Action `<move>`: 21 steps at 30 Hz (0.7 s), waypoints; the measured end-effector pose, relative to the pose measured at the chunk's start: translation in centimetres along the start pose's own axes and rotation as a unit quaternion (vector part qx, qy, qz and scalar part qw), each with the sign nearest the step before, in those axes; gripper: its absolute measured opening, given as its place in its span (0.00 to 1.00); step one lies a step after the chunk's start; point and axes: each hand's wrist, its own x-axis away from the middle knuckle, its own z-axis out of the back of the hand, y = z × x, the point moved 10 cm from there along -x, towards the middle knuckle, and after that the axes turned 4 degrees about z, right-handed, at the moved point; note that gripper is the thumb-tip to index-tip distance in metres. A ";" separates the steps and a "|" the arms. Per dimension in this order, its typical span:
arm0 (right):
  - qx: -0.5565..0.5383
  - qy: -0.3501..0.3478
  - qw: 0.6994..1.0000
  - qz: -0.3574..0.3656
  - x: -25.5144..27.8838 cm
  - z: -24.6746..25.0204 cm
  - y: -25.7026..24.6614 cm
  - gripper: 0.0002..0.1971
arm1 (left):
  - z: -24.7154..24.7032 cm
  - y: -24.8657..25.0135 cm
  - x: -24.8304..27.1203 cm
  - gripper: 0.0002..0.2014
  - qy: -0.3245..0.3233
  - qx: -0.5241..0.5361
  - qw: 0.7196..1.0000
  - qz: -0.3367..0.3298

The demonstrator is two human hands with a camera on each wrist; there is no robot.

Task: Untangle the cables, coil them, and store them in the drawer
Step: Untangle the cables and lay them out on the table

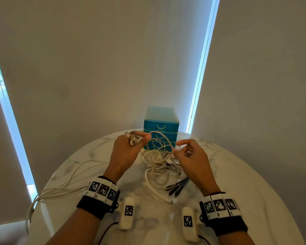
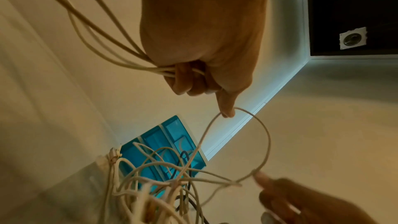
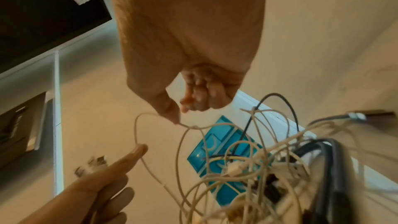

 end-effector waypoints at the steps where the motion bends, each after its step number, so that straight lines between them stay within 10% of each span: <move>1: -0.019 0.013 1.000 0.010 0.1 0.1 -0.9 0.08 | -0.3 -0.2 0.0 0.08 -0.012 -0.006 1.000 0.004; 8: -0.116 -0.143 0.983 -0.014 1.4 -4.6 -3.2 0.28 | -0.8 0.3 0.0 0.07 -0.038 -0.059 0.997 -0.018; 15: -0.258 -0.016 0.965 0.039 0.2 -0.9 -4.6 0.15 | -5.6 -1.0 2.4 0.09 -0.255 -0.157 0.954 0.009; 21: -0.264 0.070 0.960 -0.061 -0.1 0.6 -0.4 0.14 | -3.0 -0.9 0.9 0.13 -0.149 -0.077 0.985 0.036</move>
